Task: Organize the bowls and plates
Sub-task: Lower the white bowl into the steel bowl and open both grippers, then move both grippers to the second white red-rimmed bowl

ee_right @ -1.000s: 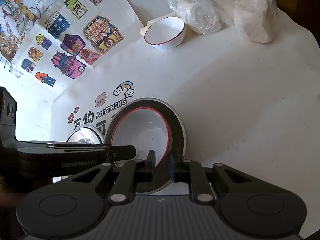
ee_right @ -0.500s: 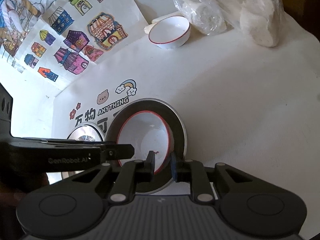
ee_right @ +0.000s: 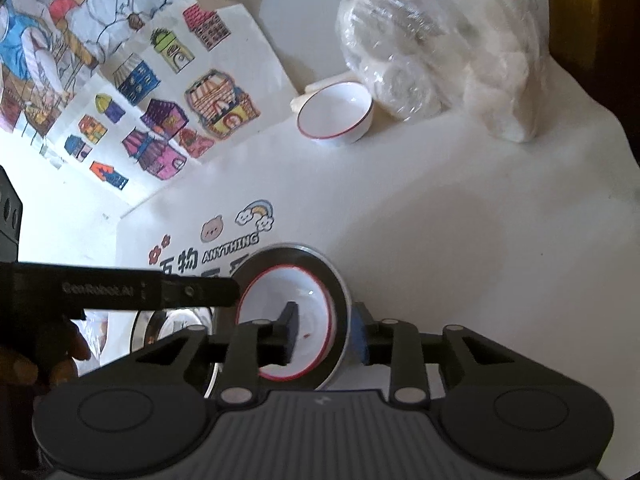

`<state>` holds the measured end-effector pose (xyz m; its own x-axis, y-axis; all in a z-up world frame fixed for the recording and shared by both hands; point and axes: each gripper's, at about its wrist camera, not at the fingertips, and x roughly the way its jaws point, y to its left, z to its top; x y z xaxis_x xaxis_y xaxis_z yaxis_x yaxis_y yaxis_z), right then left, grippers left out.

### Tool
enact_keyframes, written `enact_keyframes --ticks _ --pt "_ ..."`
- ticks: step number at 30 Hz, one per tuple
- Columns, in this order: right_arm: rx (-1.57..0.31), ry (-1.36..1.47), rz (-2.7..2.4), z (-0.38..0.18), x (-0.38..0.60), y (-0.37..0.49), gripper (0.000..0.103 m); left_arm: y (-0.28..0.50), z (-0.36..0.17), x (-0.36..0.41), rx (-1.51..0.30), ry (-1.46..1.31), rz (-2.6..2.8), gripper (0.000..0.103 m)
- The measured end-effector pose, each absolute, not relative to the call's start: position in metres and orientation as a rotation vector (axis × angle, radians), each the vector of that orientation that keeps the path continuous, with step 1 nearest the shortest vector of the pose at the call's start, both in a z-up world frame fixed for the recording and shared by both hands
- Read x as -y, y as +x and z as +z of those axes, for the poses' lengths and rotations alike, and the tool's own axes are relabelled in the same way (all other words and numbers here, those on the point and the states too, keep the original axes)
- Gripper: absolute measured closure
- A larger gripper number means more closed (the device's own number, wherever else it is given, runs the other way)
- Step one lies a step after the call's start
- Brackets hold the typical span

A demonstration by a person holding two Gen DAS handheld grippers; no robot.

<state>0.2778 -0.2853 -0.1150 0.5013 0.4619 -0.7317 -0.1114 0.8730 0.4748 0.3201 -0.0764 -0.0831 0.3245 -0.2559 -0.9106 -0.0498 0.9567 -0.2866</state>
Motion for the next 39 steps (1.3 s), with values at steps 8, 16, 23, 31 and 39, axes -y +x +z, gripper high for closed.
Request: enact_keyframes --ticks 8,16,23,31,39 --pt "-0.977 0.392 0.328 -0.113 0.301 0.288 0.029 0.335 -0.084 0.076 -1.222 -0.27 -0.078 0.001" --pt "-0.984 0.442 0.28 -0.119 0.319 0.298 0.0 0.346 -0.092 0.076 -1.186 -0.293 -0.032 0.001" --pt "-0.987 0.46 0.245 -0.129 0.334 0.308 0.0 0.361 -0.102 0.074 -1.173 -0.292 0.009 0.001" --pt "-0.962 0.446 0.233 -0.136 0.342 0.332 0.0 0.397 -0.109 0.076 -1.142 -0.22 0.022 0.001" --pt "-0.897 0.472 0.27 -0.14 0.338 0.371 0.0 0.453 -0.123 0.072 -1.125 -0.164 0.057 0.001"
